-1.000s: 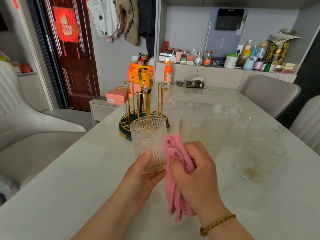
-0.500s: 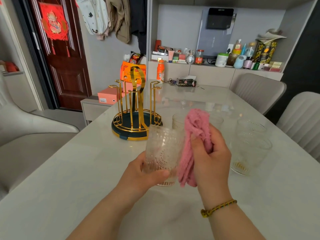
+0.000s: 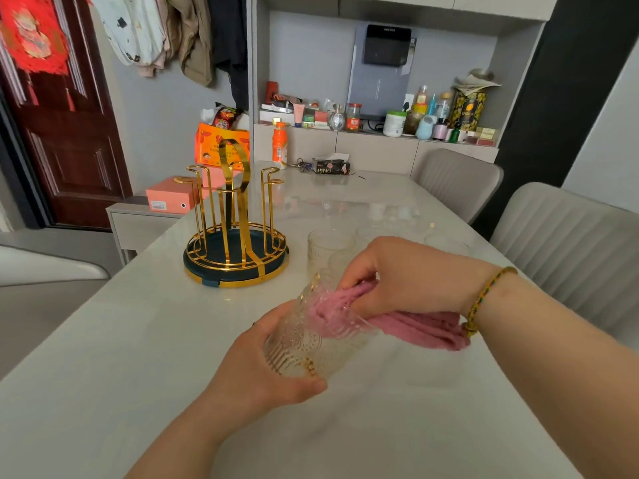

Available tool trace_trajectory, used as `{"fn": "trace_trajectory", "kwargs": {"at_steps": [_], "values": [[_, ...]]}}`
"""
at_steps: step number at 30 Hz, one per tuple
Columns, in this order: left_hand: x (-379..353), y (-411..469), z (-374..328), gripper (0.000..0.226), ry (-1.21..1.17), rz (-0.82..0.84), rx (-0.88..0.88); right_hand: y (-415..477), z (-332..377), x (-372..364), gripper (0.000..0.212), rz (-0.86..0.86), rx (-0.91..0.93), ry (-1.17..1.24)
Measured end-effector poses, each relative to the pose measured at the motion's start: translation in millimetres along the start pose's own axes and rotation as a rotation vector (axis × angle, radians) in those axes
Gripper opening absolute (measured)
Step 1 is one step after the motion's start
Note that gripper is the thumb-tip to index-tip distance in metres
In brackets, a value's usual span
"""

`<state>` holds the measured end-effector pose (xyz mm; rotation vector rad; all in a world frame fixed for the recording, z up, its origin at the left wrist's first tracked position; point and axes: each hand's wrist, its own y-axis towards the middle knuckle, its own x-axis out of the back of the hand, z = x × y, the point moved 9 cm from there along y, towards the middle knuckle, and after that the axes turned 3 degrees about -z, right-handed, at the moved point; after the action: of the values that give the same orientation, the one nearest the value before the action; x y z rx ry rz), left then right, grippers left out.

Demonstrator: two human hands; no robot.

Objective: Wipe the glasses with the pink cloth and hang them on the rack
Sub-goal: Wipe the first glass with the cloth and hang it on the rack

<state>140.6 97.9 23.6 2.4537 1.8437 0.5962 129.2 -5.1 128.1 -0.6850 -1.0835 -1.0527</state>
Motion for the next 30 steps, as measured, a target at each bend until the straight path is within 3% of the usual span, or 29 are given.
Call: {"fn": "trace_trajectory", "kwargs": {"at_steps": [2,8,11,13,15,17,19,23,27,30], "values": [[-2,-1,0,0.08,-0.019,0.008,0.004,4,8,-4,0.016,0.065,0.015,-0.043],[-15,-2,-4,0.078,-0.203,0.076,0.009,13,13,5,0.012,0.112,-0.033,0.008],[-19,-4,-4,0.079,-0.239,0.098,0.005,18,9,-5,0.025,0.167,-0.041,-0.025],[-20,-5,-2,0.081,-0.257,0.11,0.018,16,9,-4,0.017,0.164,-0.048,-0.035],[-21,-5,-2,0.09,-0.274,0.129,0.023,10,10,14,0.006,0.065,-0.045,0.015],[-20,-5,-2,0.1,-0.312,0.13,0.032,-2,5,43,0.015,-0.116,-0.037,0.175],[-18,-5,-1,0.102,-0.349,0.114,0.046,-21,-9,54,0.023,-0.18,-0.031,0.344],[-15,-3,-1,0.103,-0.336,0.114,0.044,-45,-24,22,0.041,-0.044,0.002,0.466],[-20,-4,0,0.099,-0.269,0.15,0.053,-40,-17,19,0.032,-0.06,0.038,0.405],[-20,-3,2,0.1,-0.214,0.155,0.043,-28,-8,4,0.025,0.022,0.027,0.328]]}}
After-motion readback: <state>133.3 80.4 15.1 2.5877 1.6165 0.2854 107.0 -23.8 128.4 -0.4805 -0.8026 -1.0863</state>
